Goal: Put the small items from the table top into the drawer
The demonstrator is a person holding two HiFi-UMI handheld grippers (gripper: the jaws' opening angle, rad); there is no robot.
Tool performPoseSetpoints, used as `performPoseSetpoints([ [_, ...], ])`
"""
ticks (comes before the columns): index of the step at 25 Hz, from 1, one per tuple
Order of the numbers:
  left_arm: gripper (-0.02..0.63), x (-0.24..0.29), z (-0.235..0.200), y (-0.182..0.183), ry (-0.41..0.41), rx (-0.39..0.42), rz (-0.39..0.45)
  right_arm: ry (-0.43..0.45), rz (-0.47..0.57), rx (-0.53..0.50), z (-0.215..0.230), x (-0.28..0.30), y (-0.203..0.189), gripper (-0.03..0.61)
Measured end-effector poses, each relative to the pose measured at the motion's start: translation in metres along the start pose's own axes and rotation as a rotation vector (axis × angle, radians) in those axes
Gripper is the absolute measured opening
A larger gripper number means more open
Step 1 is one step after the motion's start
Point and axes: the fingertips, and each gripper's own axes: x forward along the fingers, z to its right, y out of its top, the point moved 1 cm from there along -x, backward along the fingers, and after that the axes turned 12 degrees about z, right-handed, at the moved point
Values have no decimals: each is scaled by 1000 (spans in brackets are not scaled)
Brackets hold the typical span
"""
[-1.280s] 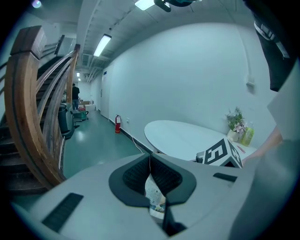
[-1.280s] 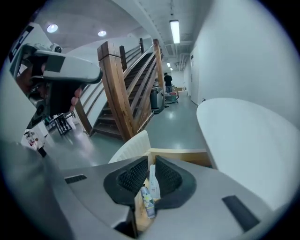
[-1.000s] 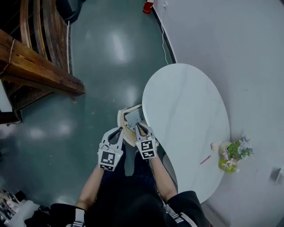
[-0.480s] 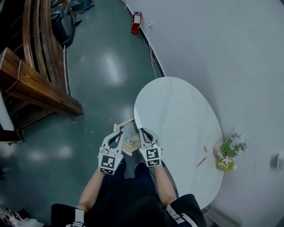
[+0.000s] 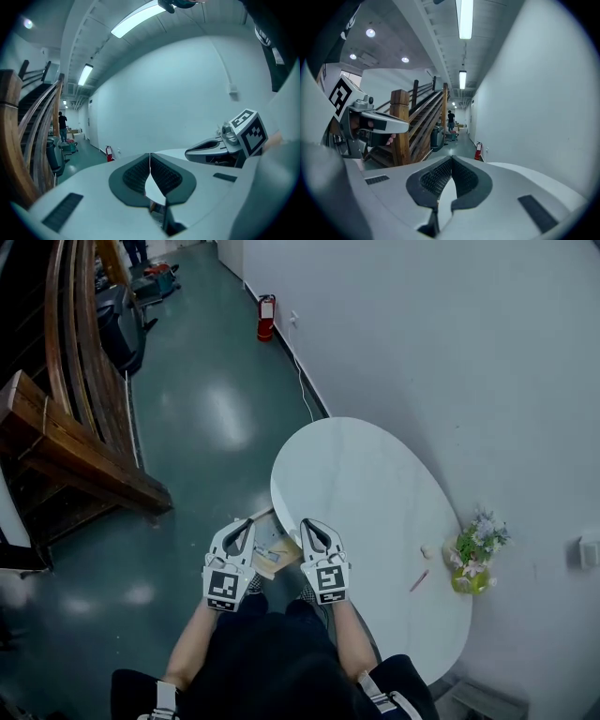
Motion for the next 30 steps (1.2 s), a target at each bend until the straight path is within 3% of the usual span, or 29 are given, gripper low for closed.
performPoseSetpoints([
  [13,20,-19,15,24,-24,37,35,-68,56,8,0,-41,24,29],
  [30,20,-21,35,24,-79,21,43,-118,75,30,2,-60,25,29],
])
